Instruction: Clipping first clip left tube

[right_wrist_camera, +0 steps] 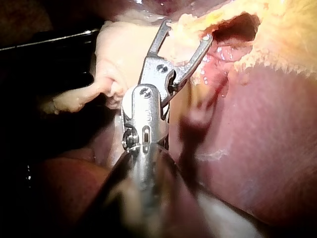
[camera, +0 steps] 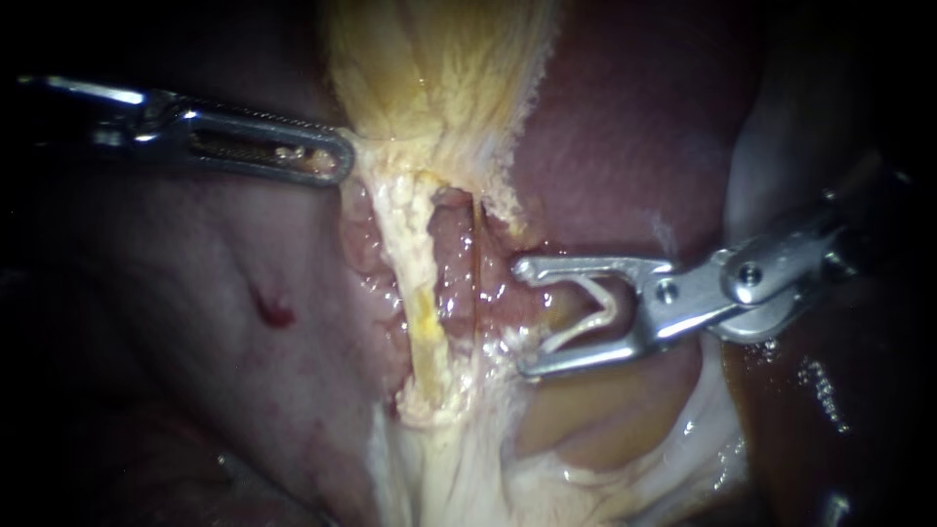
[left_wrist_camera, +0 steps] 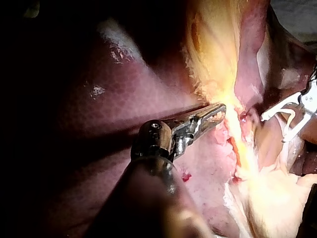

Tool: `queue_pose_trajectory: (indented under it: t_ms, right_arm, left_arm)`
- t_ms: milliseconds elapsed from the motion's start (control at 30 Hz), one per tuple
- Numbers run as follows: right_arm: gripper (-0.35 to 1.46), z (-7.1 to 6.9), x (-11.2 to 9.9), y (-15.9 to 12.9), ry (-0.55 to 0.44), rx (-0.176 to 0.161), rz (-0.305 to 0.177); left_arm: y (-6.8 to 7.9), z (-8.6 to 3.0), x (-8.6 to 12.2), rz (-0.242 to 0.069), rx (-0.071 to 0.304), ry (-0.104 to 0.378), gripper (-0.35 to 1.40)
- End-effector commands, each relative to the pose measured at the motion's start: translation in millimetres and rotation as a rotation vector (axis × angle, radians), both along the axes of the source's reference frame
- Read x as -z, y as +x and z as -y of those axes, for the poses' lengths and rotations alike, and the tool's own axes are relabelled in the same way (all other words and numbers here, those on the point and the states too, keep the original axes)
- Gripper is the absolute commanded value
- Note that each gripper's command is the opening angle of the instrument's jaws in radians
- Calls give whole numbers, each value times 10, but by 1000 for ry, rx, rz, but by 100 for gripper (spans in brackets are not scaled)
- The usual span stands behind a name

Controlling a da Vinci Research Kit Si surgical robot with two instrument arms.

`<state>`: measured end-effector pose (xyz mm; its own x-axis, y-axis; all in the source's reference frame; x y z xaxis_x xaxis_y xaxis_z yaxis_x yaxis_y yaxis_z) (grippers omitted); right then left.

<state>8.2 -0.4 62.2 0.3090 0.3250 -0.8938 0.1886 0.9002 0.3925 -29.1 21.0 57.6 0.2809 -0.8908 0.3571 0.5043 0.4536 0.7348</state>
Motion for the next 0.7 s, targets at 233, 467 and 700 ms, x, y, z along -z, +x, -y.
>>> queue_pose_trajectory:
  t_ms: [233, 467, 700]
  right_arm:
    - [50, 8, -9, 25, 7, 7, 0]
    - [50, 11, -14, 36, 16, 11, 0]
    - [50, 14, -26, 40, 40, 10, 7]
  left_arm:
    - [-3, 0, 0, -2, 3, 0, -35]
    - [-4, 0, 0, -3, 3, 0, -35]
    - [-5, 0, 0, -3, 3, 0, -35]
